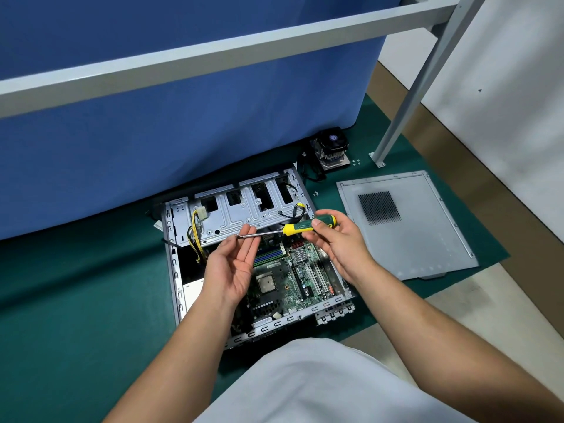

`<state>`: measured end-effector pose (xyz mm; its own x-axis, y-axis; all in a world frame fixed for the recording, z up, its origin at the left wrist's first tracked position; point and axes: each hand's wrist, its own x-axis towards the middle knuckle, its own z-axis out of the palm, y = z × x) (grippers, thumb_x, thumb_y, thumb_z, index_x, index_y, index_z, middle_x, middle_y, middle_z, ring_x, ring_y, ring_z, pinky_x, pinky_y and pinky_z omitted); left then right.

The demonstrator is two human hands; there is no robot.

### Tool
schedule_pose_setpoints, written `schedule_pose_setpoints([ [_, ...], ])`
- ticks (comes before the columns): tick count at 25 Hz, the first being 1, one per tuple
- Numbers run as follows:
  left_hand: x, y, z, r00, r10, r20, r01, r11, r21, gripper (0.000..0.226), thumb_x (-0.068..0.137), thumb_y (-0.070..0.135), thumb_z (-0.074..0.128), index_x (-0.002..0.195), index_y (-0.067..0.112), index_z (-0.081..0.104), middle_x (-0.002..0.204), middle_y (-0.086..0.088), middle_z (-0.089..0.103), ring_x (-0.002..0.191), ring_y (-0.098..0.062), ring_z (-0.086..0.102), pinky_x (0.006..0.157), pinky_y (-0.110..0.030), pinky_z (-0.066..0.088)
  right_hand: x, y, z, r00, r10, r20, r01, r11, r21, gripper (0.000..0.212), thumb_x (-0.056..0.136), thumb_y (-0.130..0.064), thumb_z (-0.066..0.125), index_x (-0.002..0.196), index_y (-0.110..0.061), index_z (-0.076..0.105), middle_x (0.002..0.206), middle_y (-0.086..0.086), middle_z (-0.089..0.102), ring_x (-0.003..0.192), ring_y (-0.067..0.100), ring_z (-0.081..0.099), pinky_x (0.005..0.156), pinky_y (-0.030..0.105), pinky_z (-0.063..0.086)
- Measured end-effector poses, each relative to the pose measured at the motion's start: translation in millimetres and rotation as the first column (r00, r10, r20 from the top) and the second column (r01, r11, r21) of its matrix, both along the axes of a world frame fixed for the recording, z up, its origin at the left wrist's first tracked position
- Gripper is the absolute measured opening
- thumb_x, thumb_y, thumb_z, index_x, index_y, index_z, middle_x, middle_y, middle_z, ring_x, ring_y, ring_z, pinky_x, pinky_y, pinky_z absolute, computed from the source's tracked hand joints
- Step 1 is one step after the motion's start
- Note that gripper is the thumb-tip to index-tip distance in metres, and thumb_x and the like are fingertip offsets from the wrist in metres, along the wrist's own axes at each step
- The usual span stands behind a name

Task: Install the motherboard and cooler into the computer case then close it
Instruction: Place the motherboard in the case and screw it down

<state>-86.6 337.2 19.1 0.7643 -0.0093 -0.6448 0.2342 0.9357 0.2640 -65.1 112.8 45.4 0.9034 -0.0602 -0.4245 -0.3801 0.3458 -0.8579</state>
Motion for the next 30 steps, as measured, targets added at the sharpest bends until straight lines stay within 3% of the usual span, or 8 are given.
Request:
schedule_pose_setpoints([
  [7,-2.0,-2.0,-7.1,0.999,-0.029,-0.028,0.03,0.999,0.043,0.021,0.105,0.004,0.049,0.125,0.004,0.056,0.123,-0.019,0.072,0.112,-0.034,0.071,0.087,-0.049,0.061,-2.2,-1.1,0.1,0.997,0.05,0.055,-0.046,0.997,-0.068,0.028,0.092,-0.007,0.072,0.118,-0.012,0.065,0.095,0.018,0.077,0.091,0.03,0.076,0.078,0.027,0.061],
  [16,-7.6,-7.2,-12.4,0.996,-0.089,-0.015,0.089,0.993,0.077,0.018,0.105,0.016,0.054,0.119,0.008,0.061,0.125,-0.021,0.07,0.116,-0.035,0.069,0.097,-0.051,0.057,-0.8,-10.2,-6.6,0.998,0.032,0.055,-0.028,0.996,-0.086,0.029,0.091,-0.013,0.075,0.118,-0.015,0.066,0.094,0.012,0.077,0.089,0.028,0.075,0.076,0.029,0.062],
  [18,-10.3,-5.6,-15.9,0.99,-0.133,-0.046,0.138,0.979,0.152,0.024,0.106,0.021,0.051,0.123,0.006,0.059,0.124,-0.02,0.071,0.114,-0.034,0.07,0.099,-0.048,0.057,1.3,-14.6,-4.7,0.998,0.033,0.049,-0.027,0.994,-0.109,0.029,0.092,-0.013,0.074,0.119,-0.016,0.065,0.094,0.014,0.077,0.088,0.027,0.075,0.077,0.03,0.062],
  [21,-12.5,2.2,-19.8,0.979,-0.19,-0.074,0.204,0.877,0.435,0.022,0.106,0.014,0.051,0.124,0.005,0.059,0.119,-0.015,0.074,0.109,-0.027,0.073,0.096,-0.039,0.056,7.9,-26.7,1.5,0.996,0.042,0.078,-0.027,0.985,-0.173,0.027,0.093,-0.011,0.073,0.118,-0.017,0.065,0.099,0.015,0.075,0.087,0.024,0.076,0.075,0.026,0.062],
  [23,-13.9,11.4,-17.6,0.97,-0.238,-0.049,0.208,0.709,0.674,0.016,0.105,0.01,0.054,0.116,0.01,0.065,0.114,-0.006,0.077,0.108,-0.021,0.073,0.098,-0.038,0.055,14.3,-34.6,5.9,0.991,0.082,0.11,-0.051,0.963,-0.266,0.027,0.094,-0.01,0.072,0.119,-0.019,0.065,0.1,0.011,0.073,0.087,0.025,0.076,0.076,0.026,0.061],
  [26,-17.1,29.2,-15.9,0.893,-0.439,-0.097,0.183,0.159,0.97,0.017,0.104,0.021,0.057,0.113,0.029,0.069,0.106,0.013,0.075,0.099,-0.006,0.07,0.087,-0.028,0.054,24.3,-42.0,9.3,0.973,0.178,0.146,-0.102,0.903,-0.418,0.033,0.096,-0.013,0.071,0.126,-0.02,0.059,0.102,0.004,0.064,0.086,0.026,0.077,0.082,0.033,0.062],
  [28,-16.6,41.2,-20.3,0.803,-0.555,-0.218,0.096,-0.241,0.966,0.022,0.103,0.026,0.056,0.122,0.031,0.064,0.109,0.016,0.071,0.098,-0.006,0.067,0.084,-0.027,0.052,29.3,-44.0,10.5,0.959,0.237,0.158,-0.129,0.856,-0.501,0.036,0.095,-0.017,0.073,0.126,-0.022,0.057,0.101,0.002,0.063,0.083,0.023,0.077,0.084,0.036,0.062],
  [30,-10.9,52.4,-30.5,0.768,-0.545,-0.336,-0.039,-0.563,0.825,0.033,0.1,0.023,0.057,0.133,0.023,0.06,0.128,0.006,0.066,0.12,-0.016,0.061,0.105,-0.036,0.048,32.0,-44.8,10.4,0.937,0.309,0.164,-0.154,0.784,-0.601,0.033,0.094,-0.021,0.074,0.123,-0.026,0.06,0.092,-0.007,0.069,0.08,0.015,0.077,0.083,0.035,0.062],
])
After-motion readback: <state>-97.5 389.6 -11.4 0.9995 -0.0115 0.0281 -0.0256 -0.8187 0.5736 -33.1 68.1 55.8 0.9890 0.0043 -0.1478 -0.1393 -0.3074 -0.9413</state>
